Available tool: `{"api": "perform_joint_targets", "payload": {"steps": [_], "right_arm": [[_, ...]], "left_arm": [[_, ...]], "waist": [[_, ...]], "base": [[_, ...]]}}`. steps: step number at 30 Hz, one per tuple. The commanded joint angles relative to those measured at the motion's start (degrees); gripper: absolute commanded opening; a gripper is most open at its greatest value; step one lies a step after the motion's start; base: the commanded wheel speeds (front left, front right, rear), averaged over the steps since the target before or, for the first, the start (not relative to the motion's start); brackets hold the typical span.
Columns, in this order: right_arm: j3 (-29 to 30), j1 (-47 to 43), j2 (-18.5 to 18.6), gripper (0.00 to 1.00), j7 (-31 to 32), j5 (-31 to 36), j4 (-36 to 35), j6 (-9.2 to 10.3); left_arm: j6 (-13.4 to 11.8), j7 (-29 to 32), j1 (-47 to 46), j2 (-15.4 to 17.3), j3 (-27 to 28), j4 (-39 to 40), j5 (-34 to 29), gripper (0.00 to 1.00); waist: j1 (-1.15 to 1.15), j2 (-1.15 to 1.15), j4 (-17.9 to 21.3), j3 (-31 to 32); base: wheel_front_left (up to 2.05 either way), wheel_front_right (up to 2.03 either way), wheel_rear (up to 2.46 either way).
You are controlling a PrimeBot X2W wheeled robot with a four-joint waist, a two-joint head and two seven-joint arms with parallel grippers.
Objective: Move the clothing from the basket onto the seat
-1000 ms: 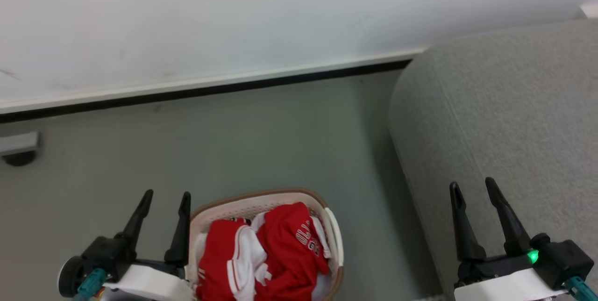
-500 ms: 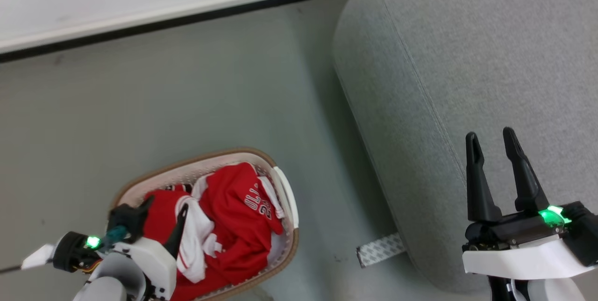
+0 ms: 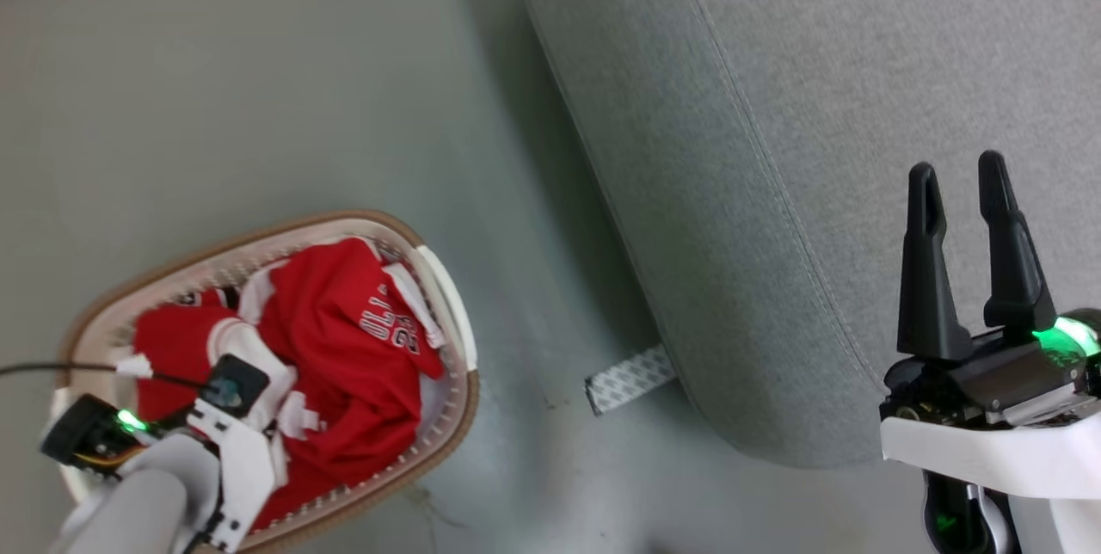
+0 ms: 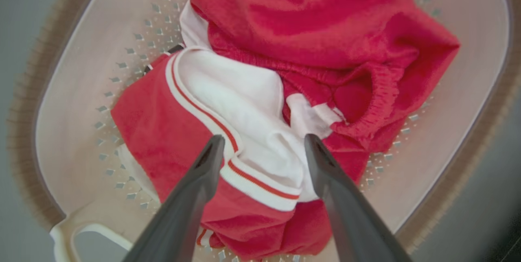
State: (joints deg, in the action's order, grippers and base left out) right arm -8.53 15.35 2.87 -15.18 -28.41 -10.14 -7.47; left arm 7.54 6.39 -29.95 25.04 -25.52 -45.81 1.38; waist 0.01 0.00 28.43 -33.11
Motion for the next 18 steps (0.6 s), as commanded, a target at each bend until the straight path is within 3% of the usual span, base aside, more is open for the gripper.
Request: {"api": "perform_joint_targets", "payload": {"steps": [1,8,17,18], "right_arm": [[0.03,0.62,0.07,1.00,0.02,-0.13,-0.51,-0.04],[0.28,1.22,0.08,1.00,0.02,-1.39,-2.96,-0.04],[0.37,1.51,0.09,1.00,0.02,-1.11,-3.78,-0.04],[0.40,1.48,0.09,1.00,0.02,-1.13,-3.76,-0.04]], "left_arm": [[-0.12,0.67,-1.13,1.02,-0.36,-0.57,-0.48,1.00],[-0.12,6.94,-5.43,3.64,-6.87,-4.48,-1.34,1.00],[-0.12,14.38,-8.40,3.95,-13.29,-8.38,-0.17,1.00],[-0.12,14.91,-8.72,3.95,-13.61,-8.60,0.08,0.95]], "waist": [[-0.01,0.00,1.95,-2.42],[-0.01,0.00,3.72,-5.79],[-0.01,0.00,3.41,-7.88],[-0.01,0.00,3.37,-7.97]], "base": [[0.00,0.00,0.00],[0.00,0.00,0.00],[0.00,0.00,0.00],[0.00,0.00,0.00]]}}
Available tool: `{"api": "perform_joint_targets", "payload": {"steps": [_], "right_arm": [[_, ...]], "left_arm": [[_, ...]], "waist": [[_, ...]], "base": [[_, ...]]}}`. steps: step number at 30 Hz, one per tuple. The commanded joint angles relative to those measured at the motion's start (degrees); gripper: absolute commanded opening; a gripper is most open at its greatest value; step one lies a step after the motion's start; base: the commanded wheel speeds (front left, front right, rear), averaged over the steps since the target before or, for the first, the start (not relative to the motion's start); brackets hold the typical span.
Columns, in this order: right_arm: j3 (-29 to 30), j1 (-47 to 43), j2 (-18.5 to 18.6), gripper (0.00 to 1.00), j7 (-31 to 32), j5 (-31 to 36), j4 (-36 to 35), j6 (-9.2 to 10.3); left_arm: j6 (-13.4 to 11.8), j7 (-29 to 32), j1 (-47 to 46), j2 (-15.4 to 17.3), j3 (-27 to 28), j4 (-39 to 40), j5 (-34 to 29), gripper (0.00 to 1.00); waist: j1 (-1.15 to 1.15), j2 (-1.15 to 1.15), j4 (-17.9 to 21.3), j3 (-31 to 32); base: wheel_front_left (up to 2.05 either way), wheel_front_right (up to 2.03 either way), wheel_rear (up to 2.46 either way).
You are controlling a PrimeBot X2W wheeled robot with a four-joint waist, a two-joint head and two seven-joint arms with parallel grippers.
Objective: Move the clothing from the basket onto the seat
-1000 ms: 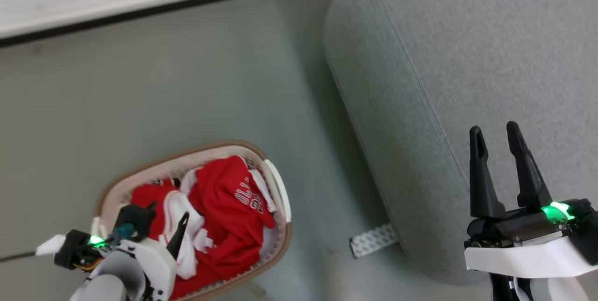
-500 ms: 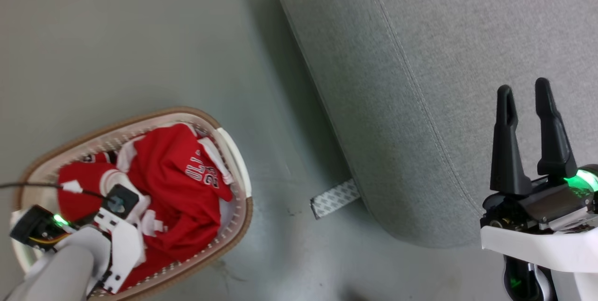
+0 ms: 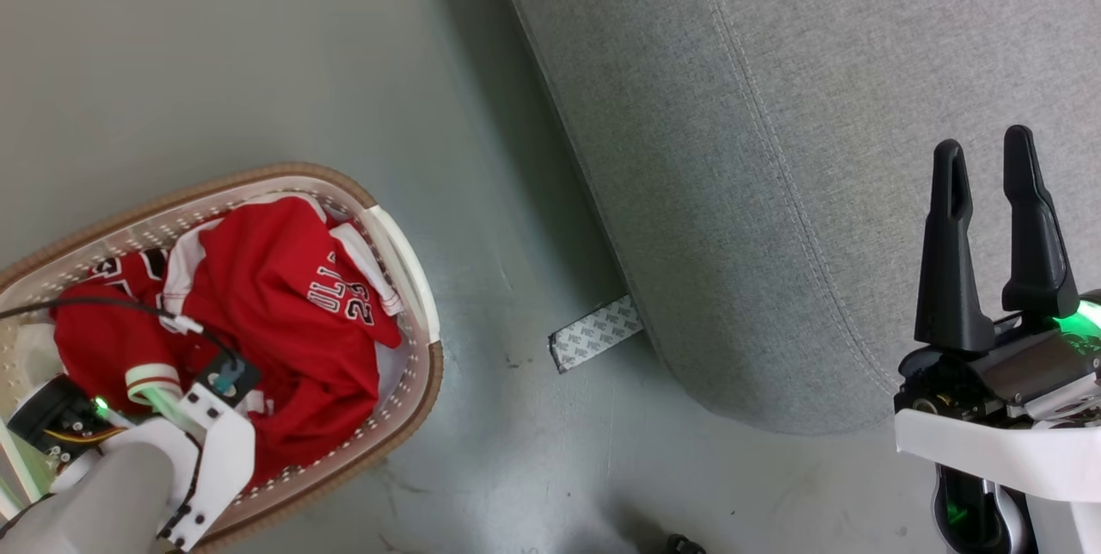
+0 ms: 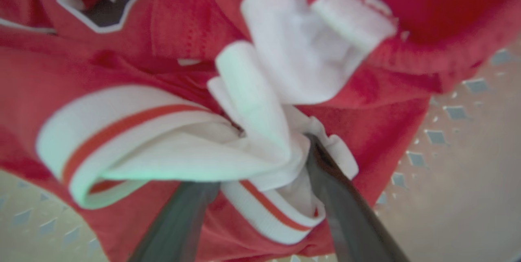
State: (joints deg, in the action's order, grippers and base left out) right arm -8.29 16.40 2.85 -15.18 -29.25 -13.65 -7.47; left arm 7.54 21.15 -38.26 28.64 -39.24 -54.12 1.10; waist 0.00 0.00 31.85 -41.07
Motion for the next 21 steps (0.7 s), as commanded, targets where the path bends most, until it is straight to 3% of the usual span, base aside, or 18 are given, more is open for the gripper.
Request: {"api": "perform_joint_targets", "payload": {"steps": [1,2,3,11,21], "right_arm": [[0.20,0.42,0.10,1.00,0.02,-0.32,-0.20,-0.04],[0.23,0.44,0.11,1.00,0.02,-0.39,-0.12,-0.04],[0.23,0.49,0.11,1.00,0.02,-0.46,0.04,-0.04],[-1.43,1.37,0.14,1.00,0.02,0.79,1.93,-0.04],[-1.55,-1.43,0.15,1.00,0.02,6.61,4.95,-0.04]], "left_arm": [[-0.12,0.05,-0.62,0.32,0.01,-0.23,0.73,0.64],[-0.12,-0.52,-0.67,0.29,-0.16,0.00,1.06,0.36],[-0.12,-0.90,-0.67,0.32,-0.22,0.10,1.56,0.00],[-0.72,-5.83,1.50,-1.05,-0.14,-1.31,3.37,0.00],[-1.09,-18.89,3.23,-9.99,2.32,-5.95,9.52,0.00]], "waist": [[0.00,0.00,-0.08,-0.07],[0.00,0.00,-0.10,-0.09],[0.00,0.00,-0.09,-0.04],[0.00,0.00,0.00,3.84],[0.00,0.00,-6.64,17.60]], "base": [[0.00,0.00,0.00],[0.00,0.00,0.00],[0.00,0.00,0.00],[0.00,0.00,0.00],[0.00,0.00,0.00]]}}
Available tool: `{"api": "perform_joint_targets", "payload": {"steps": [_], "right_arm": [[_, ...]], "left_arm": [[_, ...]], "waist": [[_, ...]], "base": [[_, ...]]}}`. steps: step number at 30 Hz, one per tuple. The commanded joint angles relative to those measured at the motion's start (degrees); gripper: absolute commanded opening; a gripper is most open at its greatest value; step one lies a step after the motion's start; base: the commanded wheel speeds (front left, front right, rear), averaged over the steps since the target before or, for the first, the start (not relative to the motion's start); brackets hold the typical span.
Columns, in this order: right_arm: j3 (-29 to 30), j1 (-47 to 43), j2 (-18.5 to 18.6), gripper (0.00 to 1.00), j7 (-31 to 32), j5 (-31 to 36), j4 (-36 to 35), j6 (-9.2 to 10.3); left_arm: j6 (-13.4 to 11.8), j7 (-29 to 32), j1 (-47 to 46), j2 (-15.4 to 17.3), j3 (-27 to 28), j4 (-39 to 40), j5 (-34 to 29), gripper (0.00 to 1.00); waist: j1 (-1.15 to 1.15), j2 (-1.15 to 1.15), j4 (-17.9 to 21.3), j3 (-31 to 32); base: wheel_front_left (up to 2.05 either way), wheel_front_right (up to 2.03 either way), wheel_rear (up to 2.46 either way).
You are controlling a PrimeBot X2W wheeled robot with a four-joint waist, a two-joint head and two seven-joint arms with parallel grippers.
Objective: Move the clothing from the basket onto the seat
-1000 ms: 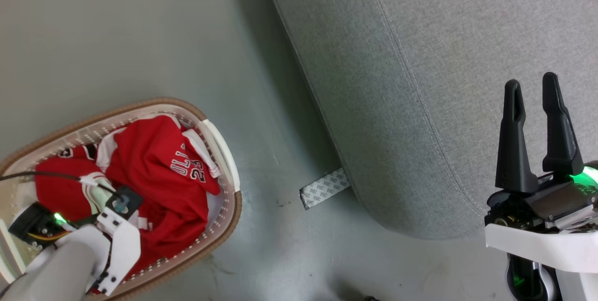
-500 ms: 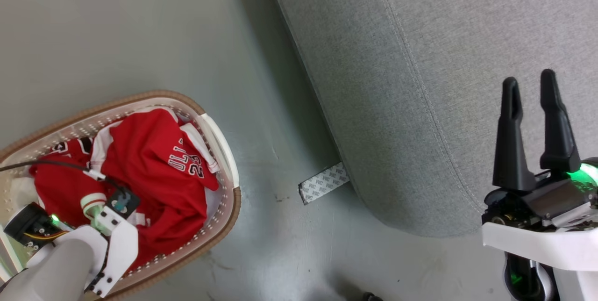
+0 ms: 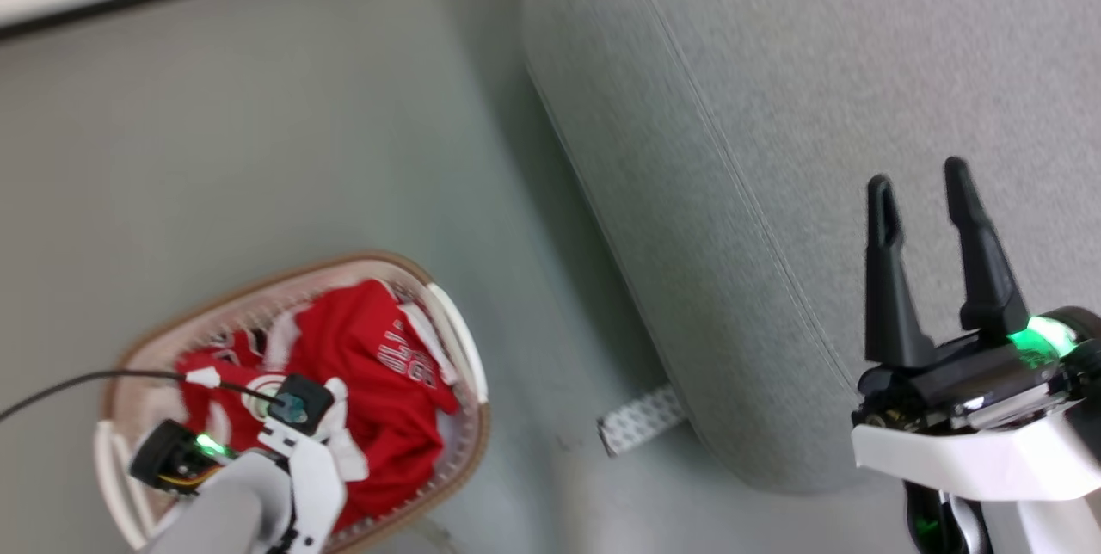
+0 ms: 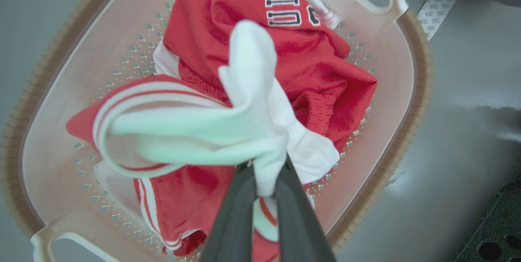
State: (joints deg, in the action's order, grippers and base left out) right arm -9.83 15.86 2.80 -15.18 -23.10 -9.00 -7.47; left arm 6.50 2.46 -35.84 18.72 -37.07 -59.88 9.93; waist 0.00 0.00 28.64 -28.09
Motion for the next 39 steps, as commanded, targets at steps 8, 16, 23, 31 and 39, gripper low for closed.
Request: {"api": "perform_joint_targets", "payload": {"steps": [8,16,23,31,39], "right_arm": [[0.14,-4.56,0.24,1.00,0.03,3.53,3.36,-0.04],[0.07,-8.41,0.22,1.00,0.03,5.37,5.33,-0.04],[0.10,-11.04,0.21,1.00,0.03,6.20,6.10,-0.04],[-1.18,-12.90,0.25,1.00,0.03,6.24,6.84,-0.04],[-2.91,-13.69,0.23,1.00,0.03,5.75,7.47,-0.04]], "left_arm": [[0.33,-9.17,3.05,-5.64,2.10,-1.04,4.92,0.00],[0.42,-15.34,6.12,-8.16,3.55,2.46,8.47,0.00],[-0.17,-16.40,6.62,-8.34,3.13,9.28,8.55,0.00],[-2.27,-15.08,5.88,-6.56,4.16,23.52,9.25,0.00],[-4.72,-10.93,4.99,-4.80,6.61,40.00,11.28,0.00]], "waist": [[0.00,0.00,-8.89,14.66],[0.00,0.00,-13.96,22.47],[0.00,0.00,-17.69,25.64],[0.00,0.00,-20.18,27.84],[0.00,0.00,-21.17,28.74]], "base": [[0.00,0.00,0.00],[0.00,0.00,0.00],[0.00,0.00,0.00],[0.00,0.00,0.00],[0.00,0.00,0.00]]}}
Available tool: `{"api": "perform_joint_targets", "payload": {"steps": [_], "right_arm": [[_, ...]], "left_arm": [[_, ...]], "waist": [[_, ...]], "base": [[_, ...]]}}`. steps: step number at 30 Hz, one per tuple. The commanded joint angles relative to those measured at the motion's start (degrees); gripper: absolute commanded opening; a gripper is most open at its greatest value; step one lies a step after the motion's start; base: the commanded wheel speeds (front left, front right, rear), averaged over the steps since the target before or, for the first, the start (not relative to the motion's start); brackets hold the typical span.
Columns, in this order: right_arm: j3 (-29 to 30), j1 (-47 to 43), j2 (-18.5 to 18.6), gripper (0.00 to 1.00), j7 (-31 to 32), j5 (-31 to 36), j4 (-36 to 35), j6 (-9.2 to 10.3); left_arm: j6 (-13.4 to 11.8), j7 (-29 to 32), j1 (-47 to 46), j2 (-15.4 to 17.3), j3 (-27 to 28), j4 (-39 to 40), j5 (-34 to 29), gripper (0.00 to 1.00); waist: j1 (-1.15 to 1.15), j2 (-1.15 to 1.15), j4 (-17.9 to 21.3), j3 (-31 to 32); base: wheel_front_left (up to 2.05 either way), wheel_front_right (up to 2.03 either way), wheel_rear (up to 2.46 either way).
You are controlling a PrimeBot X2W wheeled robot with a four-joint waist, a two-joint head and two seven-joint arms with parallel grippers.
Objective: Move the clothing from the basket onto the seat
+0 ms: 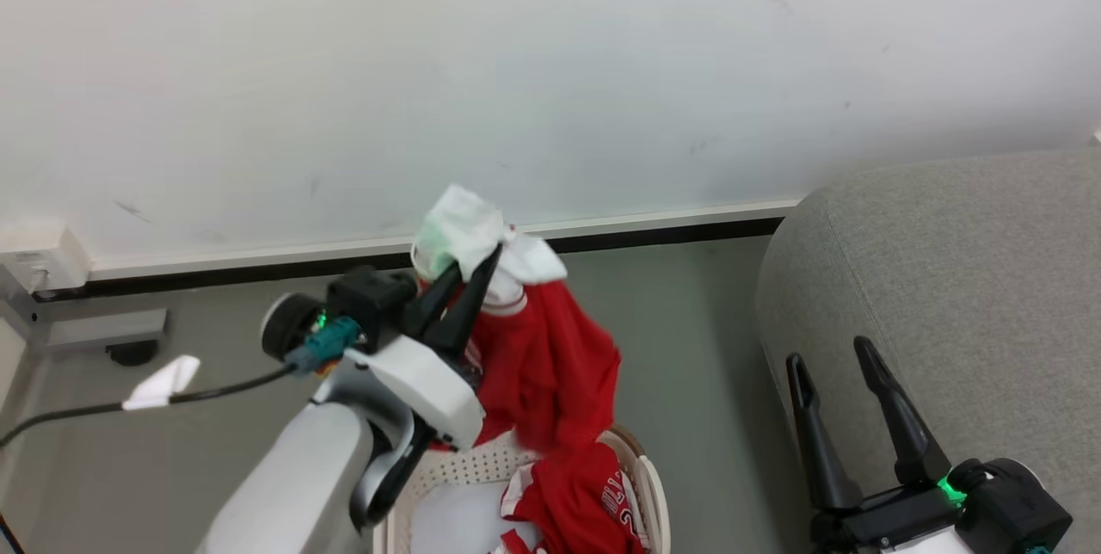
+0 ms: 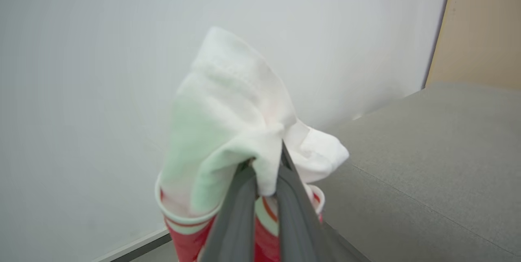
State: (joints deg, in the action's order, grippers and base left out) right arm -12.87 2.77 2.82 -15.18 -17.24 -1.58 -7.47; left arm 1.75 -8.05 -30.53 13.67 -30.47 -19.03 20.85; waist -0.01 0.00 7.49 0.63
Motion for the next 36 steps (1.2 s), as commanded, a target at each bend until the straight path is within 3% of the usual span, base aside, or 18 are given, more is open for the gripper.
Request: {"api": "perform_joint_targets", "payload": {"steps": [1,7,17,25,36], "right_arm": [[-0.16,-0.66,0.21,1.00,0.03,-0.19,0.17,-0.04],[-1.12,-0.72,0.21,1.00,0.03,-0.45,0.61,-0.04],[-4.91,0.54,0.18,1.00,0.03,-1.86,3.72,-0.04],[-16.30,5.92,0.24,1.00,0.03,-3.36,13.01,-0.04],[-18.95,11.93,0.18,1.00,0.15,-6.84,25.85,-0.04]], "left_arm": [[-0.34,0.43,-0.47,0.51,0.43,1.36,0.47,0.00],[-2.57,4.09,0.77,1.50,1.89,11.91,1.83,0.00],[-4.62,6.82,3.02,2.33,1.84,18.80,2.58,0.00],[-4.43,8.00,3.93,1.67,0.11,20.87,2.95,0.00],[-2.04,9.28,5.12,-3.27,-5.61,21.74,5.36,0.00]], "waist": [[0.01,0.00,-0.09,0.08],[0.01,0.00,-0.03,0.38],[0.01,0.00,-0.29,-0.04],[0.01,0.00,-2.08,-0.02],[0.01,0.00,-8.65,0.96]], "base": [[0.00,0.00,0.00],[0.00,0.00,0.00],[0.00,0.00,0.00],[0.00,0.00,0.00],[0.00,0.00,0.00]]}}
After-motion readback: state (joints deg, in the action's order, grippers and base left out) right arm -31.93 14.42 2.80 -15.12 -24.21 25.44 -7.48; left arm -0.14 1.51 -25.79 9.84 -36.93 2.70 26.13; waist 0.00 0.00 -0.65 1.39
